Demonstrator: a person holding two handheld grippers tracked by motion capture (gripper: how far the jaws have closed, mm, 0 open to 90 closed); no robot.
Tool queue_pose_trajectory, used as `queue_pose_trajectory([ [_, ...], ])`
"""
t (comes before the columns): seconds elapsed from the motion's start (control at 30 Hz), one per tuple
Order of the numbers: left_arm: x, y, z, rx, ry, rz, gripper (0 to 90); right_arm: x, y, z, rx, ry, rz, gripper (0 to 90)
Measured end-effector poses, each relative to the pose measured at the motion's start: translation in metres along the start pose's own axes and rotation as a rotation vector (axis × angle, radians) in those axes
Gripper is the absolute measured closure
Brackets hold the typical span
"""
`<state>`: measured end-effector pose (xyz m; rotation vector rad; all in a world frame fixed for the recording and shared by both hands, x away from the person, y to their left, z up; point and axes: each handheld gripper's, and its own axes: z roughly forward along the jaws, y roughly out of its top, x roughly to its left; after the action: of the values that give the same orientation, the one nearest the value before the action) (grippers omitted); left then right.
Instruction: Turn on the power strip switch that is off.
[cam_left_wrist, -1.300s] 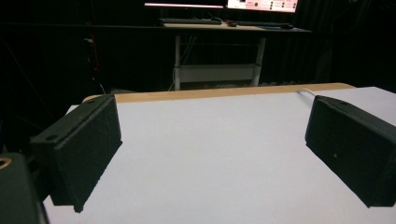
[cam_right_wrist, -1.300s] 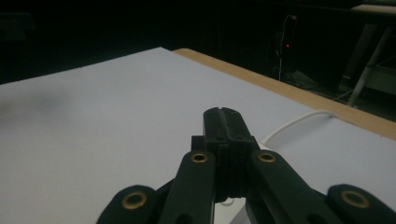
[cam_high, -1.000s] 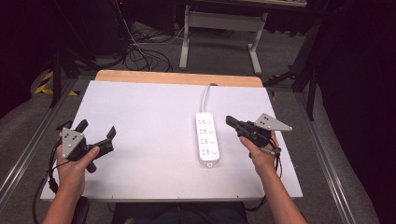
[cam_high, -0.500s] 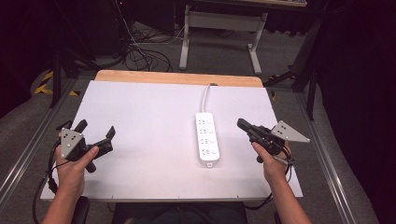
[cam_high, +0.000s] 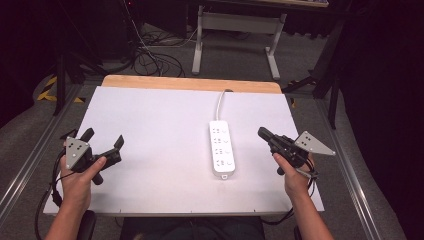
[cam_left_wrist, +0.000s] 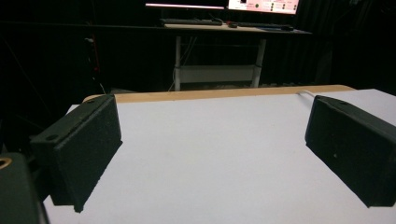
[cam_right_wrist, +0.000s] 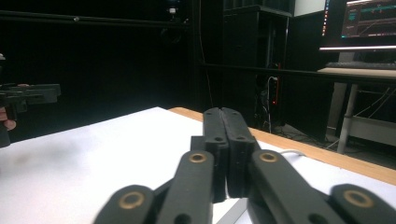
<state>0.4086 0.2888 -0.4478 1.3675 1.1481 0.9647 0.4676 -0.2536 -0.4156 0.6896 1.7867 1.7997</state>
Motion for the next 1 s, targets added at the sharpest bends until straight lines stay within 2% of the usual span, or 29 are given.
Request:
queue_pose_trajectory([
  [0.13,-0.0001,0.0001,-0.0002,0.0,0.001,0.0,4.1,0.0002,0.0002,-0.0001,-0.004,-0.004,0.001,82.1],
  [0.27,0.0002,-0.0001,0.0,0.0,0.001,-0.001,4.1,-0.0009,0.0006,-0.0005,-0.013,-0.022,0.018,73.9],
  [0.57,0.0001,0.0,-0.0001,0.0,0.002,0.001,4.1,0.0009,0.0014,0.0019,-0.002,-0.027,0.004,62.8],
  [0.7,0.0001,-0.0001,0.0001,0.0,0.001,-0.001,4.1,0.0001,0.0017,0.0027,-0.008,-0.05,0.028,53.5],
  [0.83,0.0002,-0.0001,0.0001,0.002,0.001,-0.001,4.1,-0.002,0.0017,0.0025,-0.013,-0.073,0.052,37.1],
  [0.93,0.0,-0.0001,0.0002,0.001,0.002,0.0,4.1,-0.0037,0.0016,0.0021,-0.016,-0.087,0.069,31.5],
  [1.0,0.0,-0.0001,0.0,0.003,0.0,-0.001,4.2,-0.0042,0.0017,0.0017,-0.018,-0.093,0.08,31.0],
])
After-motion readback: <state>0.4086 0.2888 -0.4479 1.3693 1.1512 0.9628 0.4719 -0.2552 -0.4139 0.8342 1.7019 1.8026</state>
